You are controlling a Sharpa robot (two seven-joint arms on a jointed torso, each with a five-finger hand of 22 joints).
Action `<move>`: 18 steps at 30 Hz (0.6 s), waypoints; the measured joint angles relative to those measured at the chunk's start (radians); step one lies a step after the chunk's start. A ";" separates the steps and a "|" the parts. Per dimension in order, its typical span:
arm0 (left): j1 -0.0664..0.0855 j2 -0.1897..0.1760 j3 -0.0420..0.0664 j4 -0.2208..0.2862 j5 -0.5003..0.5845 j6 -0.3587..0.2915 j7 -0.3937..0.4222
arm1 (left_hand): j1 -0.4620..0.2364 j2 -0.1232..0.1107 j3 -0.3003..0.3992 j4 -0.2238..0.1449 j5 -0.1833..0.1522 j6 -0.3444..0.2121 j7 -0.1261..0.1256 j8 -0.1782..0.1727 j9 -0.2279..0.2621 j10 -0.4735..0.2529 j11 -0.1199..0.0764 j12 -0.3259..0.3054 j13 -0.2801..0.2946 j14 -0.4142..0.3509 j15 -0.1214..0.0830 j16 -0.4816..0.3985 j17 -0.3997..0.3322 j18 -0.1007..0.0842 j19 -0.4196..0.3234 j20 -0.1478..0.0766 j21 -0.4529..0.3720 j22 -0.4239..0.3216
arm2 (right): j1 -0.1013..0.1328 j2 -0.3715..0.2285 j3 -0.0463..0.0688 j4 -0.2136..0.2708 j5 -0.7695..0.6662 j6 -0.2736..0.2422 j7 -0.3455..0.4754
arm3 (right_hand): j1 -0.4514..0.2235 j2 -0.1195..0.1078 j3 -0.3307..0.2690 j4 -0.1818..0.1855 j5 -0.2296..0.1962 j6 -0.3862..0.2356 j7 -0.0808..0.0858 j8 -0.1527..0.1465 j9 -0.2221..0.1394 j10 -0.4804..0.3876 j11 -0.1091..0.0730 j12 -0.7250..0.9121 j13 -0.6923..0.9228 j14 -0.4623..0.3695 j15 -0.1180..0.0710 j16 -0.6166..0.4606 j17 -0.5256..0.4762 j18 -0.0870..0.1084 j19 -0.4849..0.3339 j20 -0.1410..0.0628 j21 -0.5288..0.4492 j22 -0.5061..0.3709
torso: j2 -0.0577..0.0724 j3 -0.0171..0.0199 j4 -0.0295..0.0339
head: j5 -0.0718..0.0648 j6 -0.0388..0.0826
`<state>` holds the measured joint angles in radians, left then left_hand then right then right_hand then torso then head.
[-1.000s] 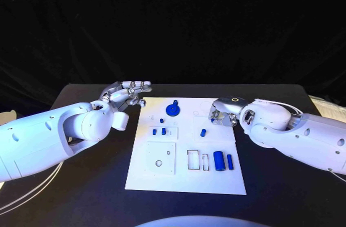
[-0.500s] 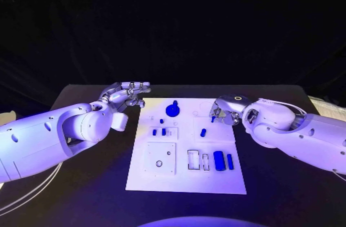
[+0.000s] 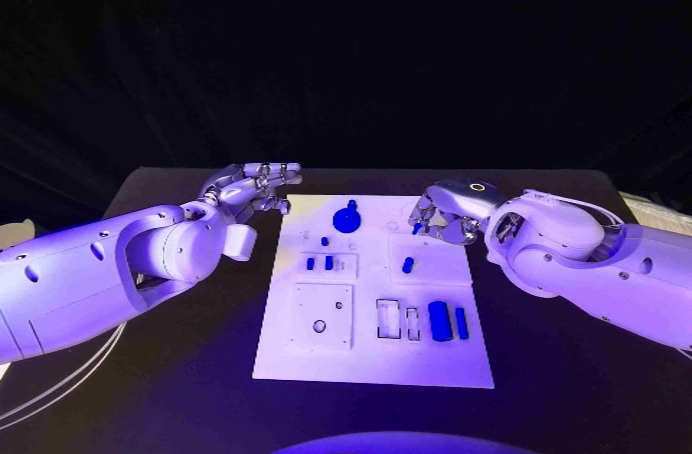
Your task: Assemble the parts on the task board
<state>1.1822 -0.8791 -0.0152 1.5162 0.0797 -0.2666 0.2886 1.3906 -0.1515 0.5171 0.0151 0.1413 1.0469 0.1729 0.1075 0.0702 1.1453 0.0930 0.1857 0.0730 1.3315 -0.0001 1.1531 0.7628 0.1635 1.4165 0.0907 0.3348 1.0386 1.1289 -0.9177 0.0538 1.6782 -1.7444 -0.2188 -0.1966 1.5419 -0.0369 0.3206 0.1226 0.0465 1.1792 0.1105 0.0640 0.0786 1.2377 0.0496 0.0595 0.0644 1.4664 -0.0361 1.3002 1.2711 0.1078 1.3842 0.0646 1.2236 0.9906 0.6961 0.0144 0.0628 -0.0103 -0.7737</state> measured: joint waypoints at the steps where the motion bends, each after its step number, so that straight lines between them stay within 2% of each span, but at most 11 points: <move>1: 0.000 0.000 0.000 0.000 0.000 0.000 0.000 | 0.000 0.000 0.000 0.000 0.000 0.000 0.000 0.000 0.000 0.000 0.000 0.000 0.000 0.000 0.000 0.000 0.000 0.000 0.000 0.000 0.000 0.000 | 0.000 0.002 0.000 0.014 0.002 -0.003 0.000 | 0.000 0.000 0.002 -0.002 0.000 0.000 0.000 0.000 0.000 0.001 0.001 0.000 0.000 0.000 0.000 0.000 0.000 0.000 0.000 0.000 0.000 0.000 | 0.000 0.0002 0.0000 | 0.002 0.000; 6: 0.000 0.000 0.000 0.002 0.000 0.000 0.000 | 0.000 0.000 0.000 0.000 0.000 0.000 0.000 0.000 0.000 0.000 0.000 0.000 0.000 0.000 0.000 0.000 0.000 0.000 0.000 0.000 0.000 0.000 | -0.009 0.032 0.000 0.068 0.006 -0.012 0.003 | -0.004 -0.004 0.011 -0.003 0.000 0.000 0.000 0.000 0.000 0.001 0.001 0.000 -0.001 0.000 0.000 0.000 0.000 0.000 0.000 0.000 0.000 0.001 | 0.001 0.0002 0.0002 | 0.012 0.000; 9: 0.000 0.001 0.000 0.004 0.000 0.001 0.000 | 0.000 0.000 0.000 0.000 0.000 0.000 0.000 0.000 0.000 0.000 0.000 0.000 0.000 0.000 0.000 0.000 0.000 0.000 0.000 0.000 0.000 0.000 | -0.021 0.061 -0.003 0.087 0.006 -0.014 0.006 | -0.005 -0.005 0.015 -0.007 0.000 0.000 0.000 0.002 0.000 0.001 0.001 0.000 -0.001 0.000 0.000 0.000 0.000 0.000 0.000 0.000 0.000 0.001 | 0.001 -0.0004 0.0006 | 0.021 -0.005; 14: 0.000 0.004 0.000 0.006 0.000 0.002 0.000 | 0.000 0.000 0.000 0.000 0.000 0.000 0.000 0.000 -0.001 0.000 0.000 0.000 0.000 -0.003 0.003 0.000 -0.002 0.000 0.000 0.000 -0.004 0.000 | -0.048 0.109 -0.011 0.084 0.003 -0.011 0.013 | -0.005 -0.005 0.022 -0.008 -0.001 0.002 0.002 0.003 -0.001 0.001 0.001 0.000 -0.002 0.000 0.000 0.000 0.000 0.000 0.000 0.000 0.000 0.001 | 0.000 -0.0010 0.0010 | 0.034 -0.012; 18: 0.000 0.009 0.000 0.010 0.000 0.003 0.000 | 0.000 0.000 0.000 0.000 0.000 0.000 0.000 0.000 -0.001 0.000 0.000 0.000 0.000 -0.004 0.003 0.000 -0.001 0.000 0.000 0.000 -0.004 0.000 | -0.083 0.153 -0.020 0.060 0.000 -0.002 0.022 | -0.010 -0.011 0.026 -0.012 -0.001 0.002 0.002 0.003 -0.001 0.001 0.001 0.000 -0.001 0.000 0.000 0.000 -0.001 0.000 0.003 0.004 0.000 0.001 | 0.000 -0.0023 0.0012 | 0.044 -0.018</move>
<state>1.1818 -0.8701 -0.0153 1.5265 0.0801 -0.2635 0.2885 1.3906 -0.1514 0.5172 0.0151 0.1413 1.0469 0.1730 0.1075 0.0691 1.1453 0.0930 0.1856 0.0729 1.3280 0.0034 1.1531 0.7613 0.1633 1.4165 0.0907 0.3312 1.0385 1.0461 -0.7647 0.0334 1.7382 -1.7443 -0.2212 -0.1748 1.5315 -0.0476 0.3468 0.1103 0.0458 1.1809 0.1126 0.0668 0.0778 1.2384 0.0506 0.0593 0.0631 1.4664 -0.0361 1.3001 1.2704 0.1078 1.3877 0.0681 1.2236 0.9918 0.6959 0.0121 0.0639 0.0339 -0.7918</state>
